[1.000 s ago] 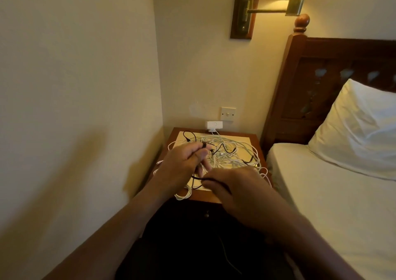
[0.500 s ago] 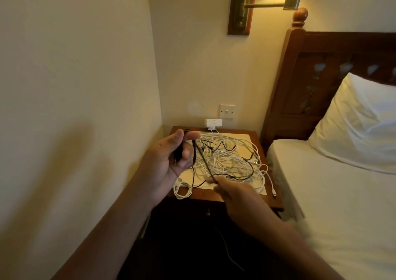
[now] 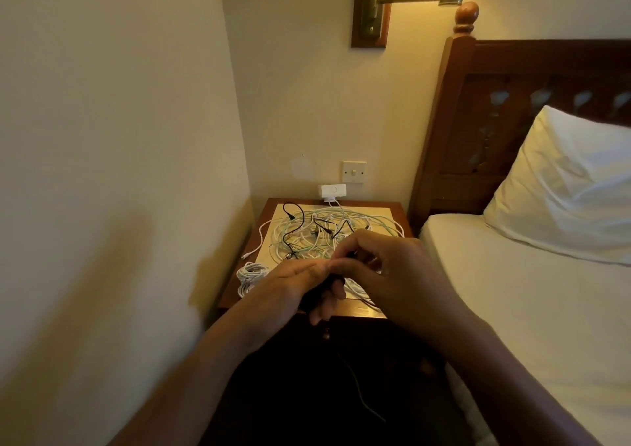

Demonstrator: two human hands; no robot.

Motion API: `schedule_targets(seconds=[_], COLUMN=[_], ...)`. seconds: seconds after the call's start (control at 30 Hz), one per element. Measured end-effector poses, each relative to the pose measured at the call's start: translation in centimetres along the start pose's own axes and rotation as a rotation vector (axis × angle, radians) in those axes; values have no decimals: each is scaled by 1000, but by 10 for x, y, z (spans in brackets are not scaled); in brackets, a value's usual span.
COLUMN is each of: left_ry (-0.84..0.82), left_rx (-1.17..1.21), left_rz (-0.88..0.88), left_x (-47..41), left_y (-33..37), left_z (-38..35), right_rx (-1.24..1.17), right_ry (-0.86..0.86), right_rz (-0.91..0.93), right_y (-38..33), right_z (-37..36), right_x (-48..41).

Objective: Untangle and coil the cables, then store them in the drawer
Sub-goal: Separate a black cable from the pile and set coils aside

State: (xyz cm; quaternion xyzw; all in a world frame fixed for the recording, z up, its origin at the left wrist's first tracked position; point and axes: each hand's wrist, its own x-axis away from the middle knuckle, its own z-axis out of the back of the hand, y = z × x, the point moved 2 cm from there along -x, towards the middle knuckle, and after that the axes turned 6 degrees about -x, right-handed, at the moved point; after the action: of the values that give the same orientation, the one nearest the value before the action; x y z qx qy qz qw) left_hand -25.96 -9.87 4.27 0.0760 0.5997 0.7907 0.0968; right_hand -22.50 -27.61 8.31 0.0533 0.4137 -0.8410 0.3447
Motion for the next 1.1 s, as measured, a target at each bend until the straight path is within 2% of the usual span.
schedule_targets(seconds=[0.17,0.33,0.47,0.57,0.67,0.87,0.93,1.03,1.1], left_ry=[-106,-66,90,181,143,142,104,48,72], left_rx=[249,406,282,283,342,36,51,37,69], left_rz=[42,56,96,118,127,69,63,16,-33], left_x=[1,4,2,-1,1,8,11,13,14], left_y=[-2,-7,-8,-11,-11,-16,-11,1,7], left_z=[3,-1,-5,-11,-13,-12,-9,-7,-6], right_rx=[-216,-393,-406,-327,-252,-143,-147,-210,-237], right_ry=[50,55,82,151,219,122,181,327,331], right_rz=[-92,-152,-197,-209,-196,-96,-42,-54,-87], right_y=[11,18,25,31,35,37,35,36,39], right_z=[-5,-11,-16,-21,-26,-15,-4,11,9], right_x=[9,12,15,16,19,19,16,14,15])
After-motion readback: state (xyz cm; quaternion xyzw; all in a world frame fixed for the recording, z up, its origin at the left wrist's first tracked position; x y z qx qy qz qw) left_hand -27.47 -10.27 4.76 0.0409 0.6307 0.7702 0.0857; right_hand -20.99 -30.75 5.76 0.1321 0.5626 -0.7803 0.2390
